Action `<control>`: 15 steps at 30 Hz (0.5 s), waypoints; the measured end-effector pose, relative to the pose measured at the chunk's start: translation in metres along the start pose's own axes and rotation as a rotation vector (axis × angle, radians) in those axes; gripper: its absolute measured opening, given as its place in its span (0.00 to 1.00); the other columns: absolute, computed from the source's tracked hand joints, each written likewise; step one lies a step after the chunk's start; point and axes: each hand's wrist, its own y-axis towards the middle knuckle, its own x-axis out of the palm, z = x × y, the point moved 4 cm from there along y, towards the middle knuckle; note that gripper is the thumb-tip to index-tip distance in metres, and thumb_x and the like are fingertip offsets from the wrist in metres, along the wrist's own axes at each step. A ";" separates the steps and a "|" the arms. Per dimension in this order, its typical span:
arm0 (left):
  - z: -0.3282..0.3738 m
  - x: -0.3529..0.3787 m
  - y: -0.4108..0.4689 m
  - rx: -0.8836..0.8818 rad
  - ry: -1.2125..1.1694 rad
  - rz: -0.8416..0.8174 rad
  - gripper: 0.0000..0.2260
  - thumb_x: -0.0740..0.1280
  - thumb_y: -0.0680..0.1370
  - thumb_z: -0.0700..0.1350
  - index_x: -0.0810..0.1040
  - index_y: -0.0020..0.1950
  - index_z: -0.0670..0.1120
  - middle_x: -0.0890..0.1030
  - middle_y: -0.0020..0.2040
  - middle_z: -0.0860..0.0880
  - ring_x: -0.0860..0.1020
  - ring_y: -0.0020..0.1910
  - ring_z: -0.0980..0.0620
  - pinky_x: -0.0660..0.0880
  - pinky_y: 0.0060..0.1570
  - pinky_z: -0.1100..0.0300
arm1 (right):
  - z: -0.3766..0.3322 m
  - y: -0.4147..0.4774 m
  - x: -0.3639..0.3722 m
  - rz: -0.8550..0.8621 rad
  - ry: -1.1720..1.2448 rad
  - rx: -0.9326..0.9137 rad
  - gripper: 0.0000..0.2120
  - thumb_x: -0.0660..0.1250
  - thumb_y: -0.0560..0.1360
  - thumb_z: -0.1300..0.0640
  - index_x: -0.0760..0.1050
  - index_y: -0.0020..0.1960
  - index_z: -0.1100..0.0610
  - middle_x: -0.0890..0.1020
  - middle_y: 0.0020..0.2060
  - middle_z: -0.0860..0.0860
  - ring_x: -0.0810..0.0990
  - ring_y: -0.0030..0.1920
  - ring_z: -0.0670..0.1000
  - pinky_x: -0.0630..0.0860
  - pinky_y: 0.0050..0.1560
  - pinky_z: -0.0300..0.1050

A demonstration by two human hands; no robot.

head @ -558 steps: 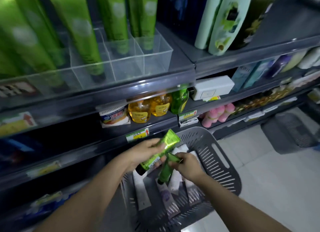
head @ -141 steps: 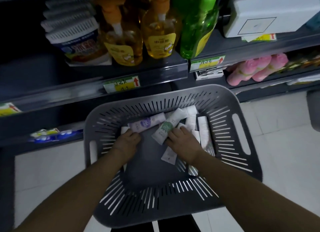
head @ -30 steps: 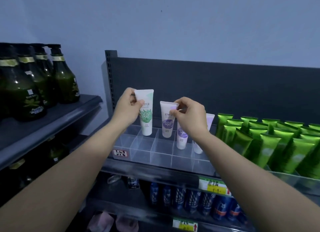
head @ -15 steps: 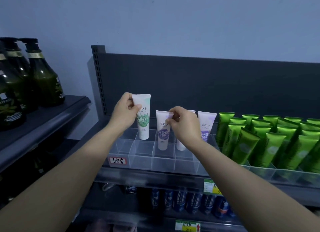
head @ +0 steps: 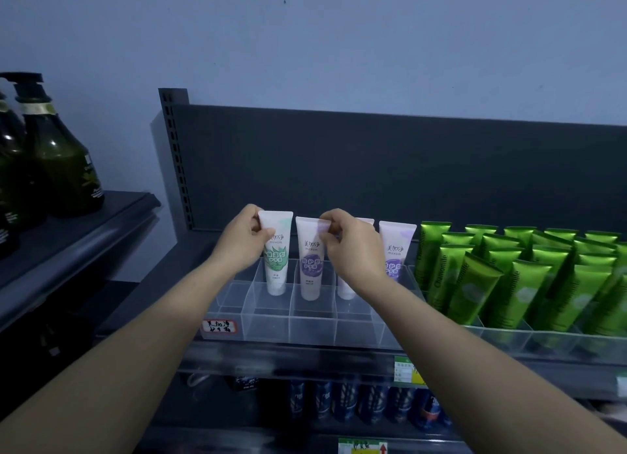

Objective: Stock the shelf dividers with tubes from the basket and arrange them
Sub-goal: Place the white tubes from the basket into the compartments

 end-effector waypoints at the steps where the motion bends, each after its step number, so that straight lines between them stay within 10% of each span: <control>1: -0.001 0.000 0.000 0.008 0.019 -0.005 0.09 0.65 0.77 0.38 0.70 0.44 0.52 0.82 0.48 0.46 0.81 0.49 0.44 0.77 0.52 0.41 | 0.000 0.000 0.000 -0.002 -0.007 -0.003 0.10 0.63 0.76 0.59 0.77 0.56 0.51 0.83 0.47 0.49 0.80 0.48 0.52 0.77 0.47 0.51; 15: 0.013 -0.003 -0.011 0.112 0.253 0.033 0.26 0.66 0.77 0.39 0.63 0.73 0.51 0.72 0.64 0.47 0.73 0.60 0.49 0.72 0.59 0.54 | -0.012 -0.008 -0.017 0.036 -0.190 -0.171 0.17 0.61 0.78 0.59 0.72 0.65 0.51 0.77 0.55 0.51 0.79 0.49 0.55 0.75 0.45 0.49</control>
